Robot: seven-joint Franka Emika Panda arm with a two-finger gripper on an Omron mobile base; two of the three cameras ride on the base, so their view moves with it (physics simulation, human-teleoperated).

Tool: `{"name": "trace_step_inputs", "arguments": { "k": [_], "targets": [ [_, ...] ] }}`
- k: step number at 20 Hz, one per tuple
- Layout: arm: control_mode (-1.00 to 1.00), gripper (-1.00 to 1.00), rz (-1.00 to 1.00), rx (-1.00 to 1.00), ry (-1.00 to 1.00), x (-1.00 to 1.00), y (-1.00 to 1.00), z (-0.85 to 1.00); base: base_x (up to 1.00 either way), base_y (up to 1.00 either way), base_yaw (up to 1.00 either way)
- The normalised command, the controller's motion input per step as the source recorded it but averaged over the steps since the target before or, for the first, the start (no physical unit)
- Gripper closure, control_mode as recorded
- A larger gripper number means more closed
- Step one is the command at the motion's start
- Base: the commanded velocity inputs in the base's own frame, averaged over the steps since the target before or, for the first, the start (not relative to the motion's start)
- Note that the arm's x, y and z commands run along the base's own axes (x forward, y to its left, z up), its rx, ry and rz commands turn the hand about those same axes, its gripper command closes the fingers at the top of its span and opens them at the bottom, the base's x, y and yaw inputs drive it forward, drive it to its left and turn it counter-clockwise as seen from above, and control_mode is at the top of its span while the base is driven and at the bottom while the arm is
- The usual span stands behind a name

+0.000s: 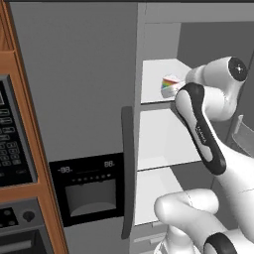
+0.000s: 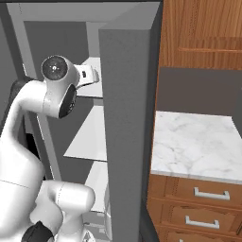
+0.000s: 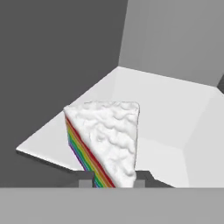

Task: Take the cake and donut from the fridge and place them on the empty tray on the dining counter.

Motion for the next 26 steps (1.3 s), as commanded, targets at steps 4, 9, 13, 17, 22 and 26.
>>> {"name": "trace_step_inputs", "arguments": {
  "k": [4, 9, 13, 17, 22, 26],
  "targets": [
    [-1.00, 1.00, -0.03, 0.00, 0.00, -0.89, 0.00, 0.36, 0.00, 0.00, 0.00],
    [-1.00, 1.00, -0.18, 0.00, 0.00, -0.98, -0.05, 0.12, 0.00, 0.00, 0.00],
    [-1.00, 1.00, -0.20, 0.00, -0.02, -1.00, -0.14, 0.09, 0.00, 0.00, 0.00],
    [-1.00, 1.00, -0.11, 0.00, -0.05, -0.97, -0.20, 0.00, 0.00, 0.00, 0.00],
    [-1.00, 1.00, -0.03, 0.00, -0.06, -0.99, -0.02, 0.00, 0.00, 0.00, 0.00],
    [-1.00, 1.00, 0.02, 0.00, -0.03, -0.96, 0.00, 0.00, 0.00, 0.00, 0.00]
  ]
}}
